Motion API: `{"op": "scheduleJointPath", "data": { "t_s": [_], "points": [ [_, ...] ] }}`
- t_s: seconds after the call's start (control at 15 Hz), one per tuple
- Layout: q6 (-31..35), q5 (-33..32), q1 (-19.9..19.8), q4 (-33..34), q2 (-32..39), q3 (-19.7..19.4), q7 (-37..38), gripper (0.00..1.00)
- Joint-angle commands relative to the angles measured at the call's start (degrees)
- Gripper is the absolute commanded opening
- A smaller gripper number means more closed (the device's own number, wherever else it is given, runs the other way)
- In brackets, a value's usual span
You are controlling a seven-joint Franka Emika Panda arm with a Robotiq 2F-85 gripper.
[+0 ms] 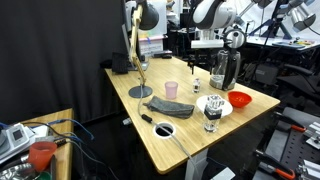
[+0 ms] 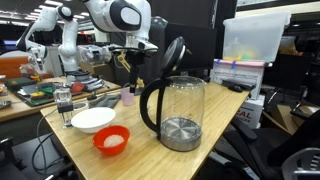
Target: Move the small glass object from the right side of the table to the bottom left corner
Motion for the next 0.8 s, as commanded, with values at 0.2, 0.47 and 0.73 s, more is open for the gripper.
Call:
{"op": "scheduleJointPath", "data": {
  "t_s": [0.2, 0.47, 0.73],
  "points": [
    [5.2, 0.4, 1.2, 5.4, 9.5, -1.3, 5.5, 1.0],
    [7.1, 0.6, 1.0, 9.3, 13.5, -2.6, 8.5, 1.0],
    [5.8, 0.9, 0.5, 11.9, 15.3, -2.9, 8.9, 1.0]
  ]
}}
